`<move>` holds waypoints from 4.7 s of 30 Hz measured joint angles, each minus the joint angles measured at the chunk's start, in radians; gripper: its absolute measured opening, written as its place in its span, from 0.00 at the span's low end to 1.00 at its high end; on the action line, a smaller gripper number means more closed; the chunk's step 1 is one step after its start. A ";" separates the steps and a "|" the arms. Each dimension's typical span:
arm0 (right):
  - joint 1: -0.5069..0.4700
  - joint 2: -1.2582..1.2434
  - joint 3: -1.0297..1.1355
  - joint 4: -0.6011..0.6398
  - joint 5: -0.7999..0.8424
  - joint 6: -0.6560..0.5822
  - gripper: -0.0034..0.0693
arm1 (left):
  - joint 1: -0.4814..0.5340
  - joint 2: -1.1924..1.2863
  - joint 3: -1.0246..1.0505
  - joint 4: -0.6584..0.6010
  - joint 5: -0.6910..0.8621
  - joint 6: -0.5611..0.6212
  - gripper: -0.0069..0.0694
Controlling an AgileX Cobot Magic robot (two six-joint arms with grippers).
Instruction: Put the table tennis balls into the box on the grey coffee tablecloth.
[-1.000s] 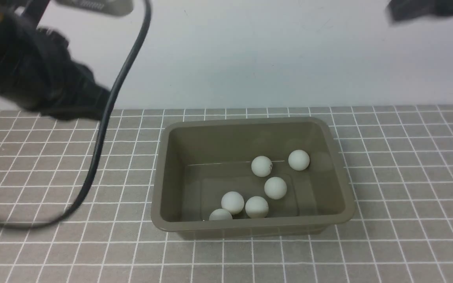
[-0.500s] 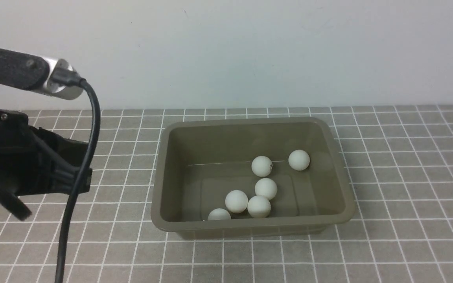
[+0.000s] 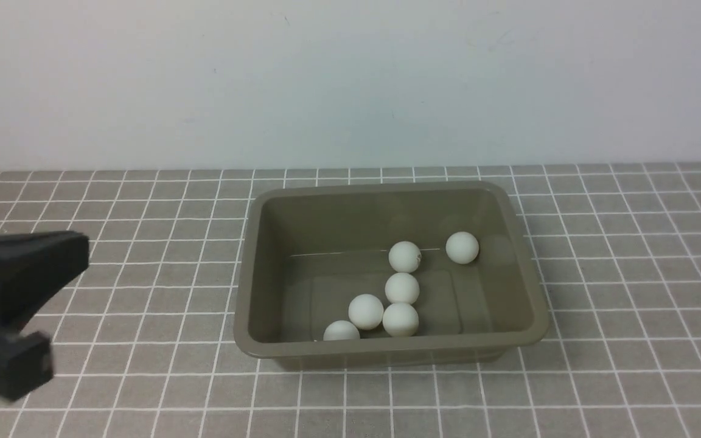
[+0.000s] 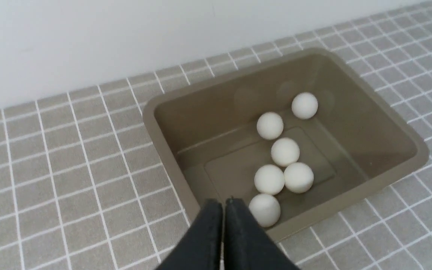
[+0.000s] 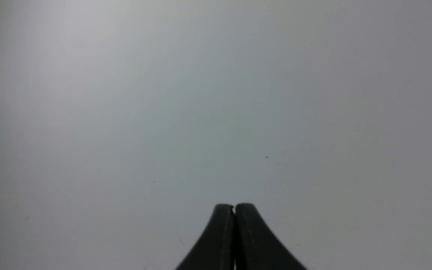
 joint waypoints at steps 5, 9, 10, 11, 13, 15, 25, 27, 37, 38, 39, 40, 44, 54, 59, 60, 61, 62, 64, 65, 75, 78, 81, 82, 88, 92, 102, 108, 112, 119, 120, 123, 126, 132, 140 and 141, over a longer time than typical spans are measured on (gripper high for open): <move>0.000 0.000 0.000 0.000 0.005 0.000 0.03 | 0.000 -0.162 0.061 -0.032 0.011 0.001 0.08; 0.000 0.000 0.000 0.000 0.005 0.000 0.03 | 0.000 -0.253 0.076 -0.036 0.043 0.001 0.08; 0.000 0.000 0.000 0.000 0.005 0.000 0.03 | 0.000 -0.268 0.076 -0.037 0.054 0.001 0.08; 0.000 0.000 0.000 0.000 0.005 0.000 0.03 | 0.000 -0.275 0.076 -0.038 0.060 0.001 0.08; 0.000 0.000 0.000 0.000 0.005 0.000 0.03 | 0.000 -0.282 0.076 -0.038 0.063 0.001 0.08; 0.000 0.000 0.000 0.000 0.006 0.000 0.03 | 0.000 -0.288 0.076 -0.039 0.073 0.001 0.08; 0.000 0.000 0.000 0.000 0.009 0.000 0.03 | 0.030 -0.335 0.189 0.042 -0.069 -0.015 0.08; 0.000 0.000 0.000 -0.002 0.009 0.000 0.03 | 0.070 -0.374 0.264 0.078 -0.124 -0.043 0.08; 0.000 0.000 0.000 -0.002 0.013 0.000 0.03 | 0.244 -0.579 0.684 0.257 -0.197 -0.137 0.08; 0.000 0.000 0.000 -0.002 0.013 0.000 0.03 | 0.244 -0.579 0.706 0.292 -0.192 -0.137 0.08; 0.000 0.000 0.000 -0.002 0.015 0.000 0.03 | 0.244 -0.579 0.715 0.320 -0.185 -0.137 0.08; 0.000 0.000 0.000 -0.002 0.016 0.000 0.03 | 0.244 -0.579 0.718 0.352 -0.198 -0.137 0.08; 0.000 0.000 0.000 -0.002 0.018 0.000 0.03 | 0.247 -0.579 0.720 0.369 -0.207 -0.137 0.08; 0.000 0.000 0.000 -0.003 0.019 0.000 0.03 | 0.249 -0.579 0.721 0.366 -0.209 -0.138 0.08; 0.000 0.000 0.000 -0.003 0.019 0.000 0.03 | 0.249 -0.579 0.721 0.366 -0.209 -0.138 0.08; 0.000 0.000 0.000 -0.003 0.019 0.000 0.03 | 0.249 -0.579 0.721 0.366 -0.209 -0.138 0.08; 0.000 0.000 0.000 -0.003 0.019 0.000 0.03 | 0.249 -0.579 0.721 0.366 -0.209 -0.138 0.08; 0.000 0.000 0.000 -0.003 0.019 0.000 0.03 | 0.249 -0.579 0.721 0.366 -0.209 -0.138 0.08; 0.000 0.000 0.000 -0.003 0.019 0.001 0.03 | 0.249 -0.579 0.721 0.366 -0.209 -0.138 0.08; 0.000 0.000 0.000 -0.003 0.019 0.003 0.03 | 0.249 -0.579 0.721 0.366 -0.209 -0.139 0.08; -0.058 0.000 0.045 -0.087 0.198 -0.015 0.03 | 0.249 -0.579 0.721 0.366 -0.209 -0.140 0.08; -0.157 0.000 0.156 -0.126 0.285 -0.016 0.03 | 0.249 -0.579 0.721 0.366 -0.209 -0.140 0.08; -0.241 0.000 0.273 -0.163 0.312 -0.016 0.03 | 0.249 -0.579 0.721 0.366 -0.209 -0.140 0.08; -0.265 0.000 0.331 -0.167 0.317 -0.016 0.03 | 0.249 -0.579 0.721 0.366 -0.209 -0.140 0.08; -0.318 0.002 0.393 -0.179 0.241 -0.016 0.03 | 0.250 -0.579 0.721 0.366 -0.210 -0.139 0.08; -0.319 0.002 0.395 -0.179 0.228 -0.016 0.03 | 0.250 -0.579 0.721 0.366 -0.210 -0.139 0.08; -0.319 0.002 0.395 -0.181 0.228 -0.016 0.03 | 0.250 -0.579 0.721 0.366 -0.210 -0.139 0.08; -0.319 0.002 0.395 -0.181 0.228 -0.016 0.03 | 0.250 -0.579 0.721 0.366 -0.210 -0.139 0.08; -0.319 0.002 0.395 -0.181 0.228 -0.016 0.03 | 0.250 -0.579 0.721 0.366 -0.210 -0.139 0.08; -0.319 0.002 0.395 -0.181 0.228 -0.016 0.03 | 0.250 -0.579 0.721 0.366 -0.210 -0.138 0.08; -0.319 0.002 0.395 -0.181 0.228 -0.016 0.03 | 0.250 -0.579 0.721 0.366 -0.210 -0.138 0.08; -0.319 0.002 0.395 -0.181 0.228 -0.016 0.03 | 0.250 -0.579 0.721 0.366 -0.210 -0.138 0.08; -0.319 0.002 0.395 -0.181 0.228 -0.016 0.03 | 0.250 -0.579 0.721 0.366 -0.210 -0.138 0.08; -0.319 0.002 0.395 -0.181 0.228 -0.016 0.03 | 0.250 -0.579 0.721 0.366 -0.210 -0.138 0.08; -0.319 0.002 0.395 -0.181 0.228 -0.016 0.03 | 0.250 -0.579 0.721 0.366 -0.210 -0.138 0.08; -0.319 0.002 0.395 -0.181 0.228 -0.016 0.03 | 0.250 -0.579 0.721 0.366 -0.210 -0.138 0.08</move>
